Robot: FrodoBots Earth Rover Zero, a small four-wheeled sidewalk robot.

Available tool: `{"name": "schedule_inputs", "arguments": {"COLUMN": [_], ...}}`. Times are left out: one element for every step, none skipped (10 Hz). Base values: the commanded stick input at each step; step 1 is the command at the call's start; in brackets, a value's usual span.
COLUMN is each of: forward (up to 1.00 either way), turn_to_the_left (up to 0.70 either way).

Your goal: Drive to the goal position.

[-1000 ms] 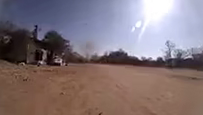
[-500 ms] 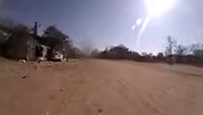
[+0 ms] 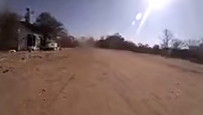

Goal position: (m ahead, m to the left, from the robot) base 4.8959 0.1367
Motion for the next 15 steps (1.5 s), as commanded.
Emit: {"name": "schedule_inputs", "arguments": {"forward": [1.00,1.00,1.00,1.00,1.00,1.00,1.00,1.00,1.00,1.00,1.00,1.00,1.00,1.00,1.00], "turn_to_the_left": [0.00,0.00,0.00,0.00,0.00,0.00,0.00,0.00,0.00,0.00,0.00,0.00,0.00,0.00,0.00]}}
